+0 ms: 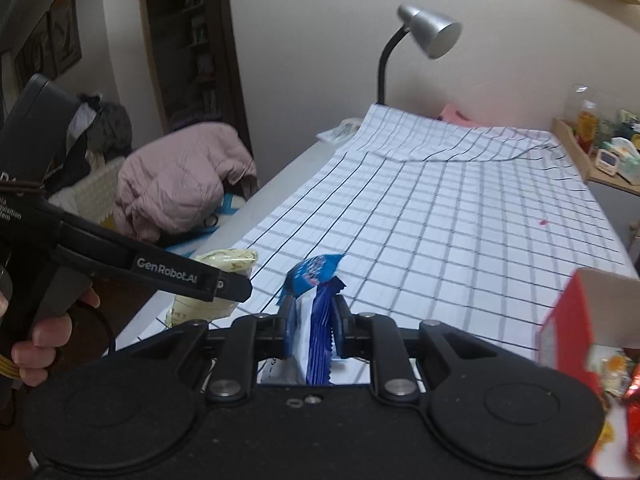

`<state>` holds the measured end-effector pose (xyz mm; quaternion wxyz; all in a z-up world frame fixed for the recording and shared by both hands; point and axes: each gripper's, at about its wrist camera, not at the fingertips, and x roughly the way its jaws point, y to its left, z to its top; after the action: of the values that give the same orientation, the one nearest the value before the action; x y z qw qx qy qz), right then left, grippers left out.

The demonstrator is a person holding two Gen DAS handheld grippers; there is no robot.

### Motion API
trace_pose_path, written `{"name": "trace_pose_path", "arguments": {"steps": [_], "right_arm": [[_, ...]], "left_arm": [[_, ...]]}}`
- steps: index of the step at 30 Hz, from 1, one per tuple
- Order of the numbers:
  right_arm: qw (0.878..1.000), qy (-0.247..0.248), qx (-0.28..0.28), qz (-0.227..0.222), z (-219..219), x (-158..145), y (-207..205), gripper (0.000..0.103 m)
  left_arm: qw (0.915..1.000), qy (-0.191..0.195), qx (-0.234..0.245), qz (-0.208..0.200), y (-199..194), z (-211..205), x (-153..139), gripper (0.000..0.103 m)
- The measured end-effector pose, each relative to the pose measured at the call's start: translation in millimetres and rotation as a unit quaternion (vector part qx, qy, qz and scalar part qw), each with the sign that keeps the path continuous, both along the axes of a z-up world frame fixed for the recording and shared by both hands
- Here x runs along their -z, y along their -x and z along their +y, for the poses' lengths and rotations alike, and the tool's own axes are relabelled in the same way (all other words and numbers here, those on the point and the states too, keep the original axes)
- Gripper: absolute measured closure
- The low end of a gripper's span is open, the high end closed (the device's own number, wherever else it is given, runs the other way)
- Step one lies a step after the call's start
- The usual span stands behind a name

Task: Organize snacks
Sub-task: 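Carry the pale yellow packet and milk packet into the box and open both tools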

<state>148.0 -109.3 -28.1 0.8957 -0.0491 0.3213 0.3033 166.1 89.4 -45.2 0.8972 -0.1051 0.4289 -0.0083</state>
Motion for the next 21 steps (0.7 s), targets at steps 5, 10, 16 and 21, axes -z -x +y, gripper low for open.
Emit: {"name": "trace_pose_path", "arguments": {"steps": [5, 10, 16, 21], "right_arm": [[1.0, -0.016, 0.02, -0.014, -43, -23, 4, 0.086], [0.999, -0.023, 0.039, -0.027, -87, -41, 6, 0.086], [0.997, -0.026, 0.066, -0.035, -143, -49, 3, 0.086], [0.995, -0.026, 0.091, -0.036, -188, -49, -3, 0.086]], "left_arm": [[0.9997, 0.002, 0.02, -0.014, 1, -39, -24, 0.054], [0.9986, 0.001, 0.045, -0.028, -3, -85, -44, 0.054], [0.9966, 0.001, 0.074, -0.038, -13, -145, -56, 0.054], [0.9945, -0.004, 0.096, -0.042, -24, -197, -61, 0.054]]}}
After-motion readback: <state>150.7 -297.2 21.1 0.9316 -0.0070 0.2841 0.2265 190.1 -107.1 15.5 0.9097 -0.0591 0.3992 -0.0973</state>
